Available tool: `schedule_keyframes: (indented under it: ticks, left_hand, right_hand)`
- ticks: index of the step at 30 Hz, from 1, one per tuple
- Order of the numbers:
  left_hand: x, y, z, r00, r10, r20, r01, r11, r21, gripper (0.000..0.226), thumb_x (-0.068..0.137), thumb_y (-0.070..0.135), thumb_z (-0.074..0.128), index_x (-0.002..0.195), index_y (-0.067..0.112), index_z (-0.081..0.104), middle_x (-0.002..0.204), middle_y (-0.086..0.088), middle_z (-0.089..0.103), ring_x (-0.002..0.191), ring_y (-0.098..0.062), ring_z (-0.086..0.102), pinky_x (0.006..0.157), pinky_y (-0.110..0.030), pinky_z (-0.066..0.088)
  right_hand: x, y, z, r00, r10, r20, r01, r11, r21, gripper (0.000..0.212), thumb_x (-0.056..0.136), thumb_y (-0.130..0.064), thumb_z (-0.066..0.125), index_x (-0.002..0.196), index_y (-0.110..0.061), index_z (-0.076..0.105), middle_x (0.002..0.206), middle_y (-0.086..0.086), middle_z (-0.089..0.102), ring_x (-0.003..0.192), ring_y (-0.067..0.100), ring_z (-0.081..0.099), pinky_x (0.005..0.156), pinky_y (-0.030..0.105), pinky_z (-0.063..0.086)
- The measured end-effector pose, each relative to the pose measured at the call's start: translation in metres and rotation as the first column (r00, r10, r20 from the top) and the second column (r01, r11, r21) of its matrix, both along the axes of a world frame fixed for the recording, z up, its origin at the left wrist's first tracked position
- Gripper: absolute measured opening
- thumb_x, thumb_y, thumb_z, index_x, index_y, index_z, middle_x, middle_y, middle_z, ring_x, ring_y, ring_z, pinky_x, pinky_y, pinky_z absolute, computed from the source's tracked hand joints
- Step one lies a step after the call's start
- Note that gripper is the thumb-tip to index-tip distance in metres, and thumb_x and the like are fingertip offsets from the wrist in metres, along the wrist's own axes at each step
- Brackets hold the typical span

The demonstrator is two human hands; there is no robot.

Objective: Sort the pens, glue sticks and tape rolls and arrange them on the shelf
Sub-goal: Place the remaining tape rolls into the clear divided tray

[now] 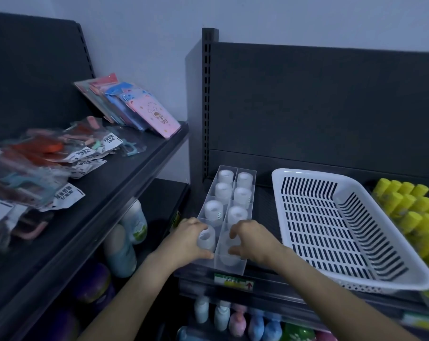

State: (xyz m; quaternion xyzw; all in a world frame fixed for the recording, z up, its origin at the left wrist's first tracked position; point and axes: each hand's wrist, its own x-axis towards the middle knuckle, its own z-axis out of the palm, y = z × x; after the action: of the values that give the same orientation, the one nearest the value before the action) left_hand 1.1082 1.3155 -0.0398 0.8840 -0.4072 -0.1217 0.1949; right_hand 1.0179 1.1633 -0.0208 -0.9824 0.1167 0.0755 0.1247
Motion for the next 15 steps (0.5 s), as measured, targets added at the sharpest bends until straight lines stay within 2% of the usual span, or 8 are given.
schedule_keyframes:
  ticks: [4,9,15]
  left_hand:
    - [-0.0011,0.0003,-0.0006,1.0,-0.005,-0.002,0.005,1.0,0.0,0.069,0.075,0.04,0.072,0.134,0.019,0.045,0.13,0.004,0.043,0.122,-0.013,0.036,0.1,-0.026,0.037]
    - [-0.0008,0.0,-0.0003,1.0,-0.003,-0.005,0.003,1.0,0.005,0.07,0.075,0.04,0.072,0.135,0.019,0.044,0.131,0.003,0.043,0.123,-0.013,0.037,0.102,-0.029,0.037]
    - [0.001,-0.0017,-0.0013,1.0,-0.003,-0.001,0.003,1.0,0.017,0.071,0.074,0.041,0.073,0.135,0.02,0.044,0.132,0.003,0.043,0.124,-0.014,0.036,0.103,-0.03,0.037]
  right_hand:
    - [0.0006,-0.0011,0.0031,1.0,-0.01,-0.02,0.009,0.998,-0.054,0.041,0.084,-0.025,0.061,0.122,-0.012,0.053,0.119,0.011,0.059,0.11,0.029,0.054,0.092,0.033,0.041]
    - [0.0009,-0.0021,0.0014,0.999,-0.052,0.018,0.051,0.998,0.024,0.048,0.081,-0.026,0.067,0.124,-0.015,0.05,0.119,0.01,0.06,0.107,0.03,0.056,0.09,0.034,0.043]
    - [0.0007,-0.0018,-0.0034,0.999,-0.046,0.01,0.046,0.999,0.022,0.047,0.081,-0.028,0.066,0.123,-0.014,0.051,0.12,0.011,0.059,0.108,0.029,0.056,0.092,0.035,0.044]
